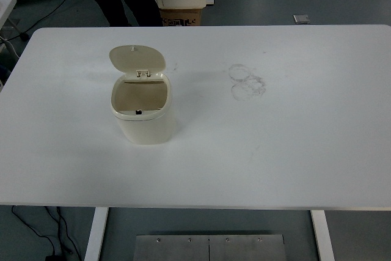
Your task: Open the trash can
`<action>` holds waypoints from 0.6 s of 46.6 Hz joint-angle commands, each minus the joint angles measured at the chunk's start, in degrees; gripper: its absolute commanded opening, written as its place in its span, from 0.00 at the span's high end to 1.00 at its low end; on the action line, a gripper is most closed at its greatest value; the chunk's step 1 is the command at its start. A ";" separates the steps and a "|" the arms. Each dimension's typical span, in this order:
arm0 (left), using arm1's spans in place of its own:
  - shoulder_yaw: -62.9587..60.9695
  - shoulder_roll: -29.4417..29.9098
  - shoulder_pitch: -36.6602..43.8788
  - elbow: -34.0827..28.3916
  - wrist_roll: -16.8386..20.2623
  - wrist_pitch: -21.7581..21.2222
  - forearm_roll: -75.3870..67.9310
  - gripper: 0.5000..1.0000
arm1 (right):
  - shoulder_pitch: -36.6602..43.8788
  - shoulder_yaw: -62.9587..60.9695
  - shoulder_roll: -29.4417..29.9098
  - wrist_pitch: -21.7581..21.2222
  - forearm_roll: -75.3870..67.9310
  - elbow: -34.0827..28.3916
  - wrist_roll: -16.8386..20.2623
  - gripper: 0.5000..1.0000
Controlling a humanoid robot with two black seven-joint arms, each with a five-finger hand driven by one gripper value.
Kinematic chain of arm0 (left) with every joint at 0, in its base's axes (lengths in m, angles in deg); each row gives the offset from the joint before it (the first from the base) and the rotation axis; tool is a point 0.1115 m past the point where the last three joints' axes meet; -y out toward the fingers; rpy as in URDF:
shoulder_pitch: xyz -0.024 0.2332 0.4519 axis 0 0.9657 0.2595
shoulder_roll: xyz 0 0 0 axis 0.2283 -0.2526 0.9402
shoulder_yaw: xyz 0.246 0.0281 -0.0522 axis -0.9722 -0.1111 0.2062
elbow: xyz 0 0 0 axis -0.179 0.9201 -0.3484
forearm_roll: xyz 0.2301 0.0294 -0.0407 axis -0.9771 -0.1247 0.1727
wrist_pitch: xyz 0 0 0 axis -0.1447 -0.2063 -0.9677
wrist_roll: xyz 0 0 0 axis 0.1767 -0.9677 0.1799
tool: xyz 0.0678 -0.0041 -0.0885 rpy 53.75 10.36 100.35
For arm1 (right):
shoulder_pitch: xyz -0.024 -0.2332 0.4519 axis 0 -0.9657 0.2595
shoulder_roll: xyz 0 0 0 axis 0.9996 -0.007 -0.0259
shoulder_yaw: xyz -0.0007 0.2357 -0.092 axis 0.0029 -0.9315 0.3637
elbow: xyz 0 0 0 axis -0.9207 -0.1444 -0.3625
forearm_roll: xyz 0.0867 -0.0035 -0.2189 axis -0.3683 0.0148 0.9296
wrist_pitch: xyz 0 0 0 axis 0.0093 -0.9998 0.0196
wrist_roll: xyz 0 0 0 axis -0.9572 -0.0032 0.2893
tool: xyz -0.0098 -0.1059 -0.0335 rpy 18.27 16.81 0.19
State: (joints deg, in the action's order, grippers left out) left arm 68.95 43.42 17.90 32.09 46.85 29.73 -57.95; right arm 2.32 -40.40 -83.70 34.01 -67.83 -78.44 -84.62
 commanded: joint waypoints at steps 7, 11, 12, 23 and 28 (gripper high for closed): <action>8.72 -1.93 5.82 -2.92 0.00 0.30 0.07 0.00 | 0.00 0.00 0.00 0.01 -0.01 0.00 0.00 0.02; 10.83 -2.82 6.70 -3.01 0.00 0.13 0.07 0.00 | 0.00 0.00 0.00 0.01 -0.01 0.00 0.00 0.02; 11.19 -2.90 6.87 -3.01 0.00 0.04 0.07 0.00 | 0.00 0.00 0.00 0.01 -0.01 0.00 0.00 0.02; 12.51 -4.40 7.58 -3.01 0.00 0.13 0.33 0.00 | 0.00 0.00 0.00 0.01 -0.01 0.00 0.00 0.02; 13.47 -4.84 7.58 -2.93 0.00 0.13 0.33 0.00 | 0.00 0.00 0.00 0.01 -0.01 0.00 0.00 0.02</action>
State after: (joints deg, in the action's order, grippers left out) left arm 81.97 38.88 25.55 29.07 46.84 29.85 -57.61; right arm 2.32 -40.40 -83.71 34.02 -67.84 -78.44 -84.61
